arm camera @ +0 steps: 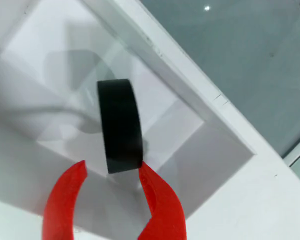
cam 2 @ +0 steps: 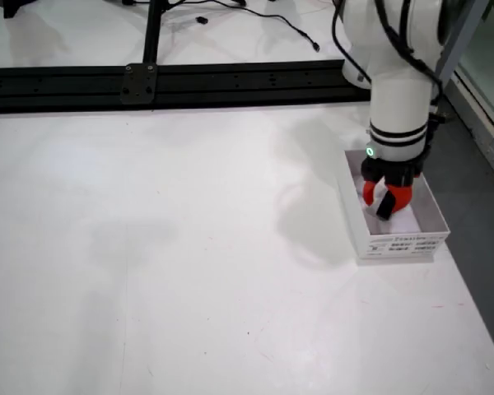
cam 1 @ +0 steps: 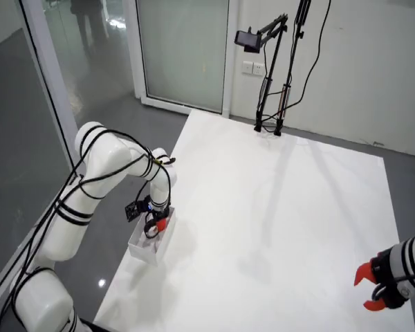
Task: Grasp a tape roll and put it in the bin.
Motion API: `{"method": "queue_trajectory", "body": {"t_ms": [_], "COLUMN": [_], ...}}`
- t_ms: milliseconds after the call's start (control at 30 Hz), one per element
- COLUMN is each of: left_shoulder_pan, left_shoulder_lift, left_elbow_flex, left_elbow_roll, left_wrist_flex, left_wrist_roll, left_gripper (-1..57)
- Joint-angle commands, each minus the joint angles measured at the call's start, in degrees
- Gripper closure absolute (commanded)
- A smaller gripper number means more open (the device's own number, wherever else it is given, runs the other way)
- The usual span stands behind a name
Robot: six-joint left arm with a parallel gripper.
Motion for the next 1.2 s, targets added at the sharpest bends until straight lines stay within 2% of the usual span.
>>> {"method": "queue_trajectory", "body": {"t_ms": [33, 133, 300, 333, 467, 567, 1000, 1200], "left_shoulder_pan": [-1.8, -1.1, -3.3, -4.1, -8.4, -12.7, -33.8, -41.0], "left_shoulder_lift": [-3.7, -7.8, -15.6, -16.9, -21.1, -23.0, -29.7, -33.9], "left_elbow_flex": [-1.5, -2.0, -2.0, -2.0, -2.0, -2.0, -2.1, -2.1], "left_elbow_roll": [2.9, 4.6, 7.2, 7.4, 7.6, 7.6, 6.2, 4.3], "left_wrist_flex": [2.3, 4.4, 9.6, 10.9, 15.8, 17.7, 20.8, 21.8], "left_wrist_roll": [0.0, 0.1, 0.1, 0.1, 0.1, 0.1, 0.1, 0.1], "left_gripper": [32.5, 34.1, 55.0, 57.0, 57.0, 57.0, 55.3, 55.8]}}
